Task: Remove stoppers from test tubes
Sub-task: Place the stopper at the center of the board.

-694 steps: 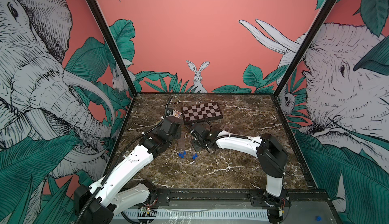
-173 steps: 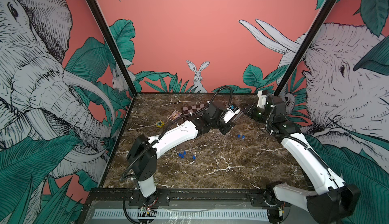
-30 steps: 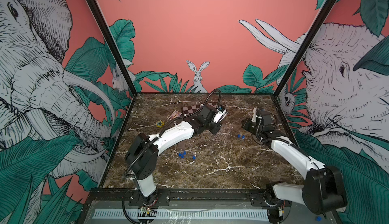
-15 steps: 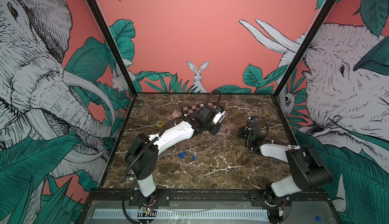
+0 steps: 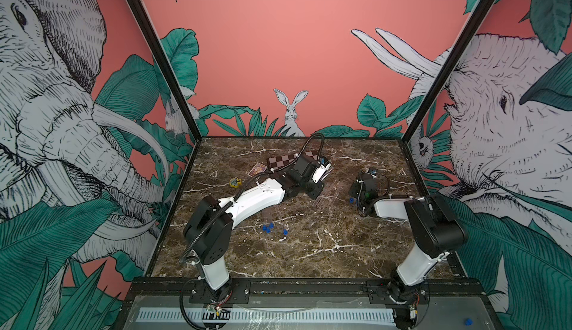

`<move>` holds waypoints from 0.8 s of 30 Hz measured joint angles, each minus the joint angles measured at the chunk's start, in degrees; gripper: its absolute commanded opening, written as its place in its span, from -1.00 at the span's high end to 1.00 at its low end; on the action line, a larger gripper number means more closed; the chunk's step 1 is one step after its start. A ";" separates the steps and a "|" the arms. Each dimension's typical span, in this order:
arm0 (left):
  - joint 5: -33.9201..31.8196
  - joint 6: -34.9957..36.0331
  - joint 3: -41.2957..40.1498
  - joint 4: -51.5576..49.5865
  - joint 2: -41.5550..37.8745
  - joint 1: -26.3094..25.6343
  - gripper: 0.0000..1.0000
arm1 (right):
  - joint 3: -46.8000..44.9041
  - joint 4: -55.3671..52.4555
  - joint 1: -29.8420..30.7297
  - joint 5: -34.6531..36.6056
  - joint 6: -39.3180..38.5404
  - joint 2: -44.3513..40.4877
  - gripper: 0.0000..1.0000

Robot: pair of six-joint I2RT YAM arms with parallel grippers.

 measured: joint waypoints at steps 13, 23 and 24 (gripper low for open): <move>0.00 -0.02 -0.37 -0.02 0.00 0.02 1.00 | 0.63 1.09 -0.07 2.93 -0.31 4.02 0.87; 0.00 -0.02 -0.39 0.00 0.00 0.11 1.00 | 0.68 1.27 -0.07 3.02 -0.48 4.11 0.63; 0.02 -0.02 -0.39 0.00 0.00 0.13 1.00 | 0.70 1.27 -0.07 3.02 -0.55 4.11 0.61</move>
